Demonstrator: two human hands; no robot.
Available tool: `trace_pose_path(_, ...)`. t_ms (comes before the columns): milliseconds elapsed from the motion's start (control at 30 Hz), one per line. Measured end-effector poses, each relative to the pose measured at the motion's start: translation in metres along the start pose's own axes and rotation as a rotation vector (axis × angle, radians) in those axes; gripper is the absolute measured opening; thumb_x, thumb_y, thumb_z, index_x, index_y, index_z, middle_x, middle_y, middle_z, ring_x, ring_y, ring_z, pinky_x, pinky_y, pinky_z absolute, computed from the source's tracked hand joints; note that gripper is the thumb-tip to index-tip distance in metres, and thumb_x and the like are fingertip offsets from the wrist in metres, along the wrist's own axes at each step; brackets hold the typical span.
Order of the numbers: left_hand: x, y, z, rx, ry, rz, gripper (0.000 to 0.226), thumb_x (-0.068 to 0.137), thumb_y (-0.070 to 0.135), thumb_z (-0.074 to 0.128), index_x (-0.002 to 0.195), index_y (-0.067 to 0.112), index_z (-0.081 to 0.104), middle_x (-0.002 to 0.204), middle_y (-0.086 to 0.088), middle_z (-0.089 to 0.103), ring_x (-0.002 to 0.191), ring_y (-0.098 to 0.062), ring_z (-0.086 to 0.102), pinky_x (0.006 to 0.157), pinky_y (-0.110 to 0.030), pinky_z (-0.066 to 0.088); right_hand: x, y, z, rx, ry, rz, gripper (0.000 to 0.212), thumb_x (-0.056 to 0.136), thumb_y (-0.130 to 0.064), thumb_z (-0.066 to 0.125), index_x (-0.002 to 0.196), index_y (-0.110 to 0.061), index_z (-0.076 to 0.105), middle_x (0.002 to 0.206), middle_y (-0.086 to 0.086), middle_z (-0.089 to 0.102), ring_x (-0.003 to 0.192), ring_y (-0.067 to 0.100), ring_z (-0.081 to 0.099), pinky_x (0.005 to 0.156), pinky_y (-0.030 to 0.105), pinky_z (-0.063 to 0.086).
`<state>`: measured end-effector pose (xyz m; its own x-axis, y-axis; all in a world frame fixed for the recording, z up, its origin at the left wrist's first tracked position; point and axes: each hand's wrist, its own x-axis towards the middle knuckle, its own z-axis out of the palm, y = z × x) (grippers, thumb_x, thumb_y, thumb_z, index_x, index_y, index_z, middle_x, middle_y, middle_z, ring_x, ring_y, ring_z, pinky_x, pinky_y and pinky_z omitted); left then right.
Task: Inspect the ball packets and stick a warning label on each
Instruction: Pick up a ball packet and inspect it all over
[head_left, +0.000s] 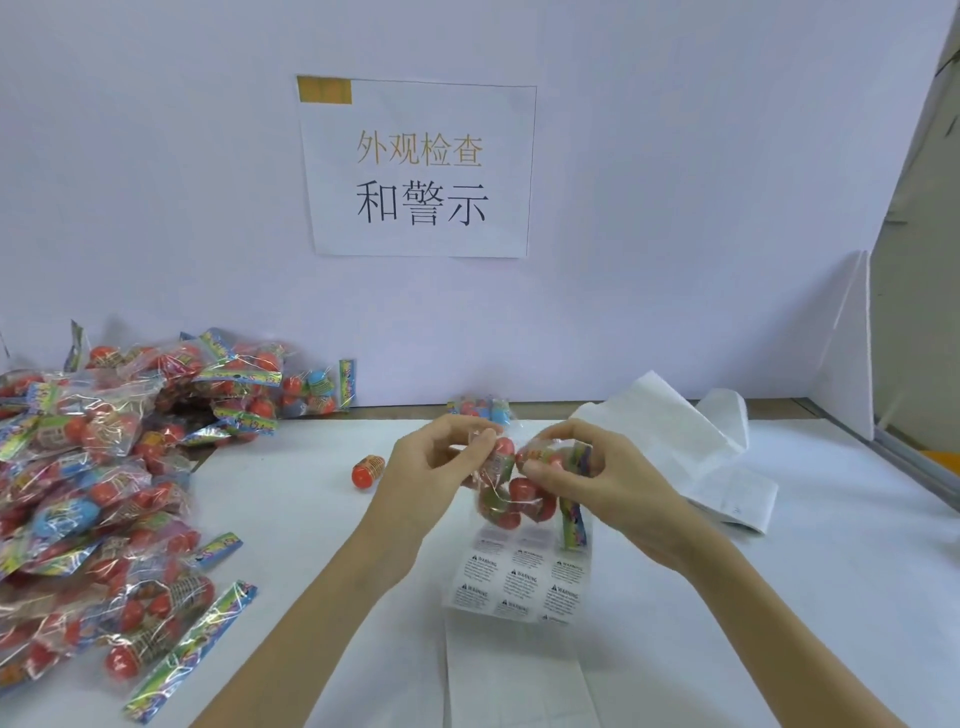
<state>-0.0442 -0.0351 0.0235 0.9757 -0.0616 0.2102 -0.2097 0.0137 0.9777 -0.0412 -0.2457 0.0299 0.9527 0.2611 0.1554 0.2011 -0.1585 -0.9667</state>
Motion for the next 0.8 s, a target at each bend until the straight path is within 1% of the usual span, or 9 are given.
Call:
trace_pose_path(67, 0.002, -0.003, -0.002, -0.082, 0.04, -0.026, 0.015, 0.092, 0.019, 0.075, 0.104, 0.012, 0.08, 0.105, -0.015, 0.076, 0.091, -0.024, 0.069, 0.089, -0.038, 0.06, 0.001, 0.001, -0.002, 0.049, 0.026, -0.009, 0.033, 0.085, -0.053, 0.076, 0.1, -0.023, 0.078, 0.092, 0.002, 0.08, 0.086, 0.016, 0.076, 0.076, 0.022, 0.055)
trace_pose_path(167, 0.004, -0.004, -0.009, -0.244, 0.056, -0.094, 0.033, 0.073, 0.029, 0.085, 0.099, 0.01, 0.083, 0.104, -0.012, 0.078, 0.088, -0.018, 0.073, 0.096, -0.034, 0.056, 0.003, 0.001, 0.0, 0.058, 0.122, -0.031, 0.029, 0.097, -0.044, 0.066, 0.091, -0.021, 0.083, 0.089, -0.001, 0.08, 0.08, 0.012, 0.074, 0.072, 0.021, 0.055)
trace_pose_path(300, 0.005, -0.005, -0.01, -0.295, 0.058, -0.162, 0.042, 0.058, 0.038, 0.09, 0.088, 0.009, 0.084, 0.094, -0.008, 0.079, 0.08, -0.013, 0.071, 0.076, -0.02, 0.058, 0.003, 0.005, 0.001, -0.187, 0.329, -0.181, 0.036, 0.104, -0.028, 0.063, 0.073, -0.017, 0.077, 0.071, 0.003, 0.076, 0.064, 0.013, 0.067, 0.059, 0.034, 0.052)
trace_pose_path(400, 0.005, -0.006, -0.008, -0.306, 0.104, -0.169, 0.036, 0.065, 0.037, 0.089, 0.086, 0.009, 0.078, 0.089, -0.007, 0.073, 0.077, -0.015, 0.065, 0.071, -0.023, 0.055, 0.005, 0.008, 0.008, -0.304, 0.434, -0.251, 0.042, 0.105, -0.028, 0.06, 0.07, -0.004, 0.062, 0.065, 0.02, 0.061, 0.059, 0.019, 0.051, 0.054, 0.042, 0.041)
trace_pose_path(467, 0.006, -0.008, -0.008, -0.34, 0.139, -0.14, 0.027, 0.073, 0.032, 0.084, 0.081, 0.009, 0.072, 0.09, -0.01, 0.072, 0.078, -0.017, 0.064, 0.073, -0.025, 0.056, 0.005, 0.009, 0.013, -0.248, 0.359, -0.233, 0.035, 0.107, -0.03, 0.056, 0.082, -0.008, 0.066, 0.067, 0.011, 0.065, 0.061, 0.014, 0.057, 0.057, 0.039, 0.043)
trace_pose_path(533, 0.008, -0.007, -0.01, -0.405, 0.182, -0.101, 0.024, 0.077, 0.028, 0.08, 0.078, 0.008, 0.067, 0.089, -0.011, 0.071, 0.077, -0.018, 0.064, 0.074, -0.023, 0.057, 0.004, 0.008, 0.015, -0.12, 0.169, -0.131, 0.023, 0.105, -0.035, 0.058, 0.104, -0.016, 0.07, 0.078, 0.002, 0.075, 0.069, 0.015, 0.07, 0.06, 0.028, 0.051)
trace_pose_path(633, 0.011, -0.005, -0.012, -0.454, 0.157, -0.068, 0.031, 0.086, 0.033, 0.074, 0.096, 0.003, 0.074, 0.098, -0.013, 0.074, 0.084, -0.02, 0.069, 0.079, -0.023, 0.058, 0.003, 0.011, 0.014, 0.028, 0.072, -0.029, 0.016, 0.103, -0.025, 0.065, 0.11, -0.01, 0.068, 0.08, 0.012, 0.077, 0.068, 0.023, 0.072, 0.06, 0.026, 0.052)
trace_pose_path(733, 0.009, -0.006, -0.011, -0.364, -0.042, -0.096, 0.032, 0.088, 0.038, 0.076, 0.117, 0.025, 0.074, 0.111, -0.01, 0.076, 0.097, -0.026, 0.071, 0.093, -0.032, 0.057, 0.005, 0.011, 0.013, 0.149, 0.214, -0.04, 0.015, 0.102, -0.016, 0.067, 0.109, -0.004, 0.067, 0.08, 0.016, 0.076, 0.069, 0.024, 0.073, 0.06, 0.025, 0.054)
trace_pose_path(800, 0.007, -0.013, -0.009, -0.235, -0.148, -0.113, 0.051, 0.088, 0.025, 0.083, 0.133, 0.039, 0.064, 0.11, -0.011, 0.075, 0.099, -0.027, 0.073, 0.101, -0.038, 0.054, 0.005, 0.008, 0.011, 0.198, 0.272, -0.052, 0.017, 0.101, -0.017, 0.067, 0.111, -0.002, 0.066, 0.082, 0.016, 0.077, 0.071, 0.026, 0.075, 0.061, 0.024, 0.055)
